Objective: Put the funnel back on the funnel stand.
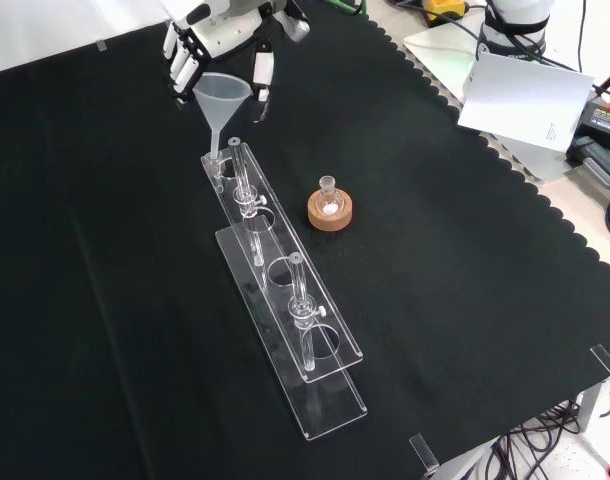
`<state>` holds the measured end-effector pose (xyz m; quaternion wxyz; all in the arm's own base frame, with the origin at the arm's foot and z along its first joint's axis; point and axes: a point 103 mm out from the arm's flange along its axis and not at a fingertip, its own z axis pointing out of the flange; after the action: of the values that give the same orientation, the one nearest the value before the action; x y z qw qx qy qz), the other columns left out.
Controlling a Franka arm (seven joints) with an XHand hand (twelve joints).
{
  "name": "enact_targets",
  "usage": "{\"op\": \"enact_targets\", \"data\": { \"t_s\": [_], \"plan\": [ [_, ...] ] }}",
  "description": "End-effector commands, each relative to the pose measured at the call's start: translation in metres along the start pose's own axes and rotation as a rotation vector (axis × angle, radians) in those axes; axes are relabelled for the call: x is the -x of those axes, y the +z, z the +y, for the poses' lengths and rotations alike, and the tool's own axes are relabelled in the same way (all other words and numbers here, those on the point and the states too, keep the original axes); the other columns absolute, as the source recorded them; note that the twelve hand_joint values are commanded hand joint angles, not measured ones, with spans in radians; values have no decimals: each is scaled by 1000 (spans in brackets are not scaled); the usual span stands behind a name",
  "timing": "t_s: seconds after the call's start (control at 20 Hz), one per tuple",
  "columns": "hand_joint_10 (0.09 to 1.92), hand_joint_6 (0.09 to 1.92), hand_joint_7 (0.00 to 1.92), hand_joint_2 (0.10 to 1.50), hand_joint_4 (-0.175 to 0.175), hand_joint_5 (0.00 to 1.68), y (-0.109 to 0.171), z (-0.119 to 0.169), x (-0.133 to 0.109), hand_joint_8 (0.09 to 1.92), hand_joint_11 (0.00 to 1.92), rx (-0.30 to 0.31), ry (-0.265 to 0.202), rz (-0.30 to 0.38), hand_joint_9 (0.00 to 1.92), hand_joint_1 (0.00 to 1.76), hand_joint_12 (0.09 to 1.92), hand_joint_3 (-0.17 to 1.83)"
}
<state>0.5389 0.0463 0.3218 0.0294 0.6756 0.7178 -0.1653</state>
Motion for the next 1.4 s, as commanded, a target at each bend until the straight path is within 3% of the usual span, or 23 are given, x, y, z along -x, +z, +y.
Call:
{"op": "enact_targets", "data": {
  "t_s": [0.05,0.35,0.85,0.95,1.05,1.4],
  "plan": [
    [216,1088,850,1123,175,923,-1,-1,-8,699,889,-8,-15,-4,1261,989,1054,23],
    [216,1090,848,1125,175,922,0,-3,-6,699,890,-21,-29,2,1261,988,1053,21],
    [215,1093,845,1127,175,920,11,5,-19,699,888,-109,-70,-18,1261,987,1051,18],
    [209,904,841,1096,75,902,11,6,-20,690,886,-111,-74,-18,1258,917,1042,1],
    [204,800,837,1083,30,904,12,8,-22,684,886,-123,-76,-18,1257,884,1036,-8],
    [184,764,749,1074,5,816,22,14,-30,691,812,-169,-74,-20,1187,836,1079,-27]
  ]
}}
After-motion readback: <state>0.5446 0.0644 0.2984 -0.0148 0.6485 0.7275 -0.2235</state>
